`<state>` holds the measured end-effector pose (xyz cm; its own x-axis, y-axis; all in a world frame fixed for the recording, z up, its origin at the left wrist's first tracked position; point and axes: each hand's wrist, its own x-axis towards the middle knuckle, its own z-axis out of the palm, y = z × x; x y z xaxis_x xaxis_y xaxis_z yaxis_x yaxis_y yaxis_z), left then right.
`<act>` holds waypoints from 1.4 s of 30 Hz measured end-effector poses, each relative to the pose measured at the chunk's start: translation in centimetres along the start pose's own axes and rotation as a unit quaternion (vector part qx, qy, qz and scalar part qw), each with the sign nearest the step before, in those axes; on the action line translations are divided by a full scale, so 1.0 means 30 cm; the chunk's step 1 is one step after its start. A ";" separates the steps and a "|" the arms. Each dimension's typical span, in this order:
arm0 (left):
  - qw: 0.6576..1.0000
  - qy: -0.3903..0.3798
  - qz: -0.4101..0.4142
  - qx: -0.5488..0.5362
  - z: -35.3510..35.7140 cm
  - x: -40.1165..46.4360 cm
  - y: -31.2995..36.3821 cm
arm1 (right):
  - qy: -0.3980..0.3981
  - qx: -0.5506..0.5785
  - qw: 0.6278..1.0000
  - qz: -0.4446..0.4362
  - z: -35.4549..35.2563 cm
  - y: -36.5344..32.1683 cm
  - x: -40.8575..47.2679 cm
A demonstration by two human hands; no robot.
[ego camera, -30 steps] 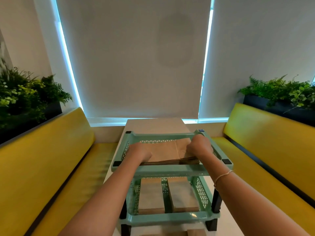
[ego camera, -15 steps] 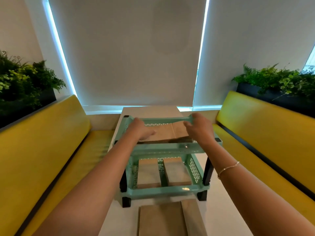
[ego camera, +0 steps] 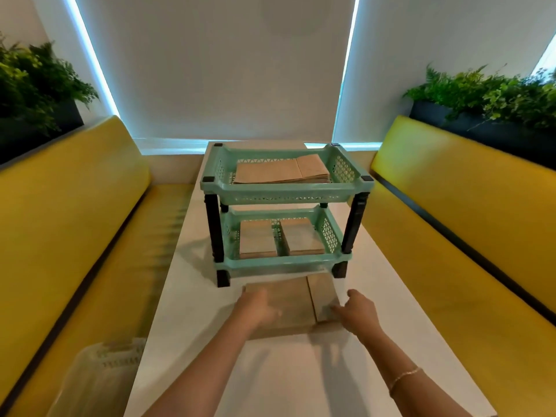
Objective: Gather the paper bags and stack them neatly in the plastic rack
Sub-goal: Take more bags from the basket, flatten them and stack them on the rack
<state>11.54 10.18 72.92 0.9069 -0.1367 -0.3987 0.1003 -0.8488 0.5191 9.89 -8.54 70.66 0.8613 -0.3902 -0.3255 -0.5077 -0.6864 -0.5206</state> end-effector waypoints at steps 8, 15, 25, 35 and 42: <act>0.996 -0.004 -0.017 0.090 0.132 0.017 -0.080 | 0.068 0.025 0.997 -0.038 0.062 -0.057 -0.036; 0.993 -0.001 -0.017 0.115 0.128 0.031 -0.089 | 0.096 0.047 0.988 -0.107 0.083 -0.107 -0.020; 0.988 -0.003 -0.001 0.153 0.127 0.046 -0.090 | 0.135 -0.183 0.963 -0.143 0.095 -0.123 -0.039; 0.992 0.002 0.002 0.129 0.131 0.050 -0.093 | 0.070 0.043 0.988 -0.134 0.082 -0.132 -0.035; 0.947 0.159 -0.072 -0.271 0.119 0.044 -0.179 | -0.030 0.281 0.959 -0.006 -0.027 -0.053 -0.019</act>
<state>10.74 12.72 66.90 0.9366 0.1945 -0.2916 0.3493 -0.4480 0.8230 10.22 -7.72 72.32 0.8727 -0.3366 -0.3537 -0.4436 -0.2437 -0.8625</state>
